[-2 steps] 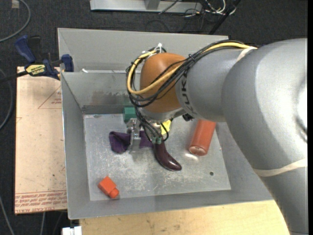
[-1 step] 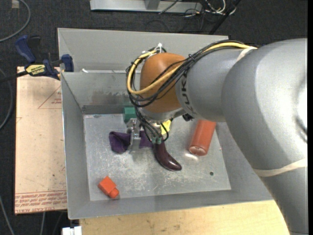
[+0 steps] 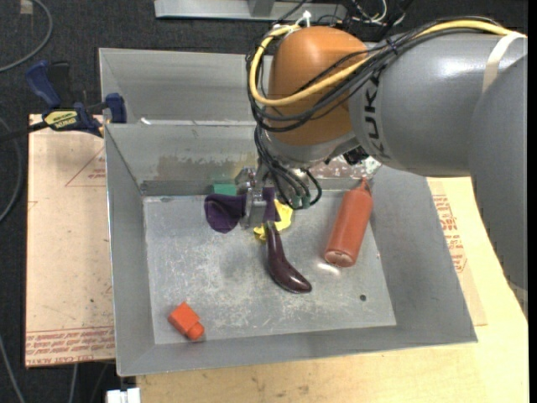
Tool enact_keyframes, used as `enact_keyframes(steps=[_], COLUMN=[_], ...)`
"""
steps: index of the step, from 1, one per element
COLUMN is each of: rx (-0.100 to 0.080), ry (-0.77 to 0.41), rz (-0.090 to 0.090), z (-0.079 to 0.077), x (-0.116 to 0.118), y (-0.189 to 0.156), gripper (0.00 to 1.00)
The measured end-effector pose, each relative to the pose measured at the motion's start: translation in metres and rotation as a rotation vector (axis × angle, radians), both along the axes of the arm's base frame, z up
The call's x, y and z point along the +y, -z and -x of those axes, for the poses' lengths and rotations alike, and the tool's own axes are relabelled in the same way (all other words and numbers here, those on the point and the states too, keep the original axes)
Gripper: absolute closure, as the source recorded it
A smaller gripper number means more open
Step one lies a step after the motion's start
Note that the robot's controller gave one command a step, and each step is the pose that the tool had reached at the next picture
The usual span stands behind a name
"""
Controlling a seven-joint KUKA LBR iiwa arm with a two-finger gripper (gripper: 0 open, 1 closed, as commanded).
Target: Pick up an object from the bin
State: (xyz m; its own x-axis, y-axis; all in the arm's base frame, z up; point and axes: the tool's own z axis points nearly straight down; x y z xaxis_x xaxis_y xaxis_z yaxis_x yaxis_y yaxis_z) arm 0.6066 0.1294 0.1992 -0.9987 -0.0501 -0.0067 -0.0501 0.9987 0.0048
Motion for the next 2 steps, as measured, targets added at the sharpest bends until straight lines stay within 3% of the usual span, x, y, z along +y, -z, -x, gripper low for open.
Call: enact_keyframes(steps=[1,2], rx=[0.001,-0.012], ry=[0.000,0.018], rz=[0.000,-0.003], z=[0.000,0.016], x=[0.000,0.002], y=[0.000,-0.181], gripper=[1.00,1.00])
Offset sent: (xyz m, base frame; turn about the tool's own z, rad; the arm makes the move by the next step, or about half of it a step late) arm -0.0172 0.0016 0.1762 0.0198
